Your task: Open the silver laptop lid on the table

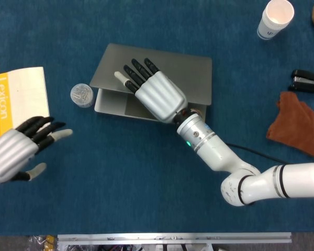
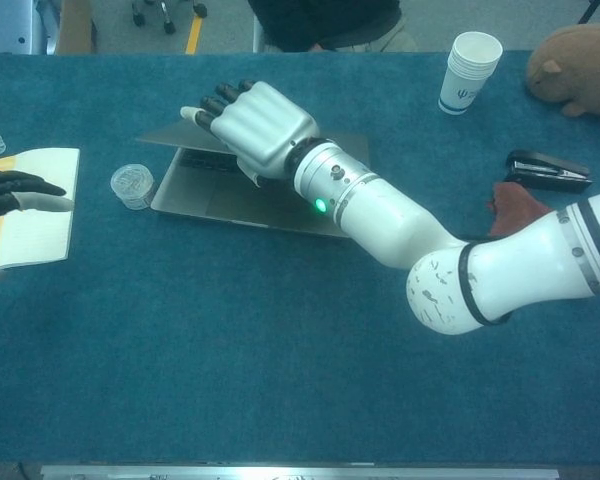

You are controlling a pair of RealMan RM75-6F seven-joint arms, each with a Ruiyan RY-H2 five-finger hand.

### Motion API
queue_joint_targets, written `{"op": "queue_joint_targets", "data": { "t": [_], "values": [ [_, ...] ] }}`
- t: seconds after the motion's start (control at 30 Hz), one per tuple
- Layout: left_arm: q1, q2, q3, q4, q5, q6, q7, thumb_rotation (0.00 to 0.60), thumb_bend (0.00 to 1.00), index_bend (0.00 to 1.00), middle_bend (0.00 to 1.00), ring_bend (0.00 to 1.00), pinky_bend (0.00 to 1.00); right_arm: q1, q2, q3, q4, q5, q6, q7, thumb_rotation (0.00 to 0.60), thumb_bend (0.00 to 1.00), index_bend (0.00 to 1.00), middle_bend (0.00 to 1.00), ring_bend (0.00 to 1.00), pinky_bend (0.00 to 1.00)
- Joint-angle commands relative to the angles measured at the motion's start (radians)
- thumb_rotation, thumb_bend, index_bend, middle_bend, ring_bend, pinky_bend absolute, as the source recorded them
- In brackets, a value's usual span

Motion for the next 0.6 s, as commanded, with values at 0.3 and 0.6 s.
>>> {"op": "queue_joint_targets", "data": {
  "t": [0.3,0.6],
  "values": [
    [-0.09,-0.066,0.009,-0.026,0.01,-0.097,0.082,0.6,0.38,0.09,0.05,0.01,0.07,0.009,0.007,-0.007,-0.004,0.004,0.008,0.001,0.6,0.51,0.0,0.1,0.06,0.15],
    [-0.162,-0.116,0.008,-0.038,0.009,-0.157,0.115,0.6,0.38,0.09,0.05,0.01,0.07,0.019,0.011,-0.007,-0.006,0.005,0.014,0.0,0.6,0.51,0.0,0.1,0.06,0.15]
  ]
}}
